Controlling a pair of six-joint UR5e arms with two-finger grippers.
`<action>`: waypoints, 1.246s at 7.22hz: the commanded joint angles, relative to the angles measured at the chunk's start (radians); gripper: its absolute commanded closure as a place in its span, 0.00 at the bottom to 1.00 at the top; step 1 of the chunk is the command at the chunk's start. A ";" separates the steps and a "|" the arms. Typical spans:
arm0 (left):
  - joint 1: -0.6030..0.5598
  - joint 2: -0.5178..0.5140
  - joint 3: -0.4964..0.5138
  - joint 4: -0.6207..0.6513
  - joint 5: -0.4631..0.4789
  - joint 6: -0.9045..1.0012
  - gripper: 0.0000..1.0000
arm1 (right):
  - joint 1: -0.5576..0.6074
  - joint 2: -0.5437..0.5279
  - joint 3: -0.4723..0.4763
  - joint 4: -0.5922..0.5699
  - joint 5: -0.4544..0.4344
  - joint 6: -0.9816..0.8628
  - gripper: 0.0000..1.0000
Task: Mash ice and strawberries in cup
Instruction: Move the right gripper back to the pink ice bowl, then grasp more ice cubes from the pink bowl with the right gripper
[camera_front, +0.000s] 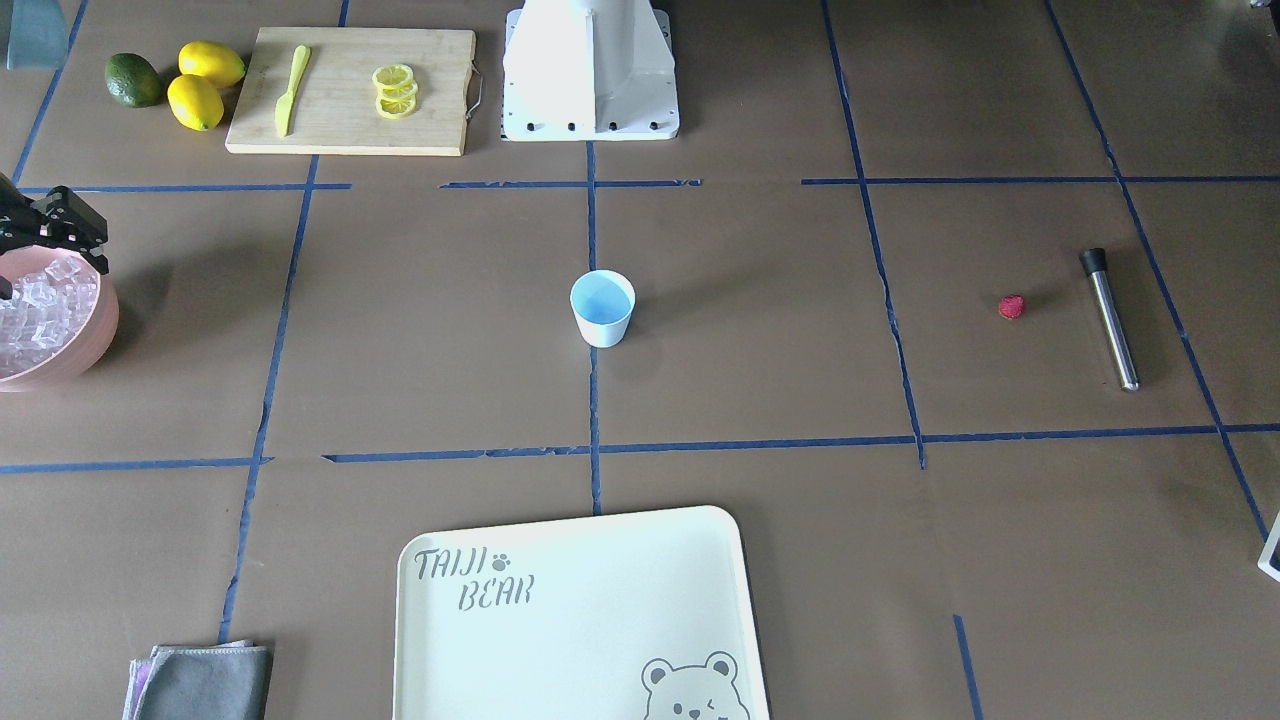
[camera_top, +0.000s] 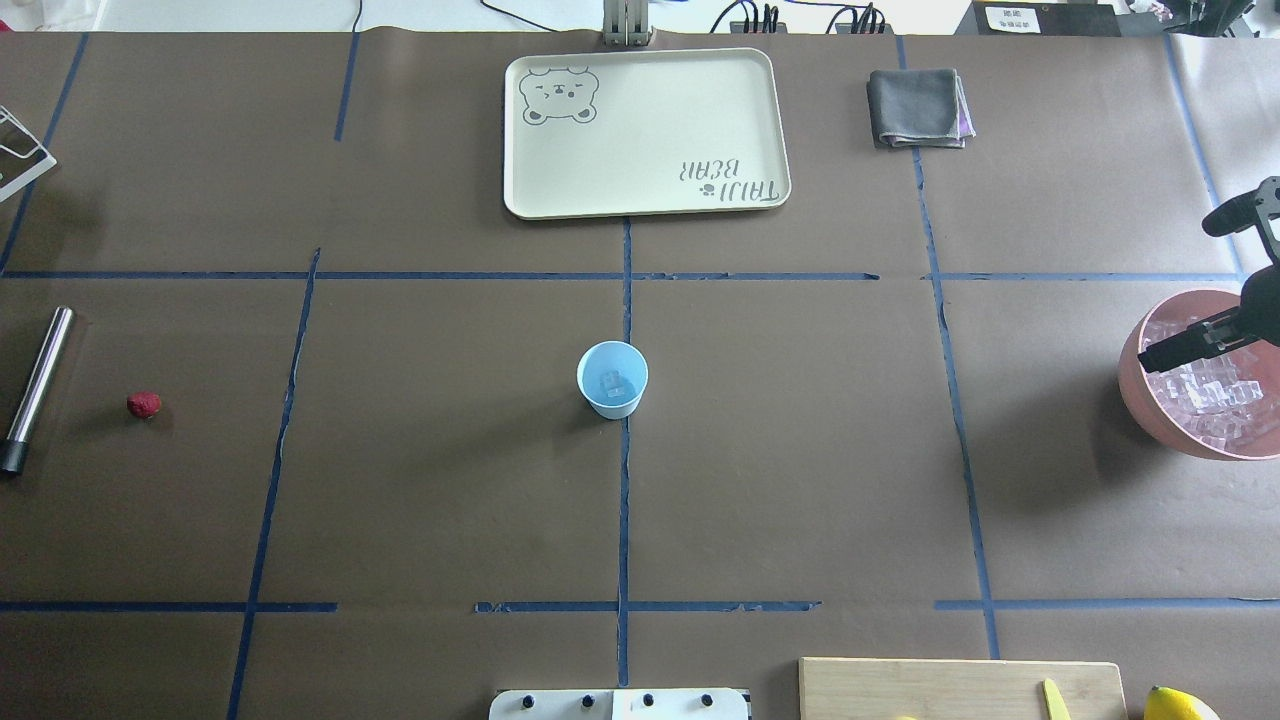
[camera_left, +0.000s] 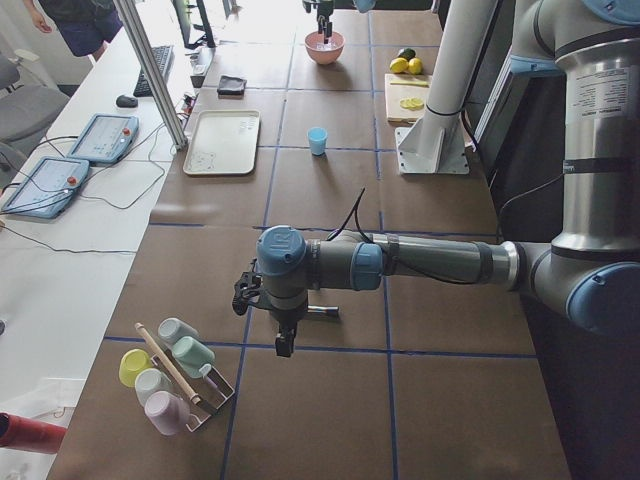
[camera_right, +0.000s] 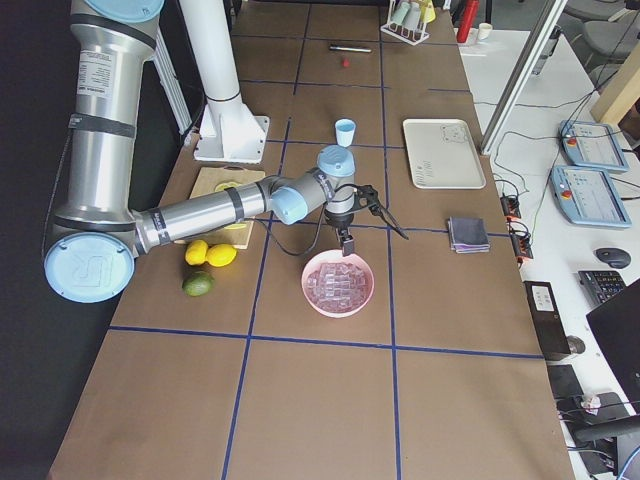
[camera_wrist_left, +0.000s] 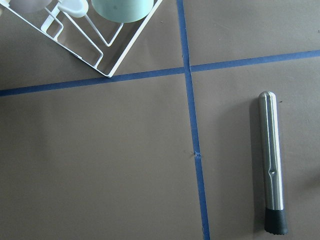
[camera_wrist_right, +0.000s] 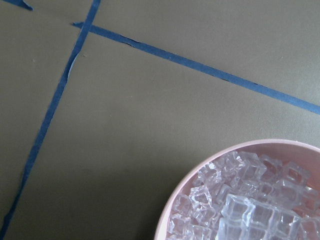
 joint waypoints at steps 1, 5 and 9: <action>0.002 0.000 -0.003 0.000 0.000 0.000 0.00 | 0.001 -0.027 -0.091 0.130 0.030 -0.008 0.12; 0.000 0.000 -0.003 -0.002 0.000 0.000 0.00 | 0.001 -0.053 -0.091 0.123 0.030 -0.003 0.19; 0.002 -0.002 -0.006 -0.002 0.000 0.000 0.00 | -0.001 -0.067 -0.100 0.121 0.016 -0.003 0.26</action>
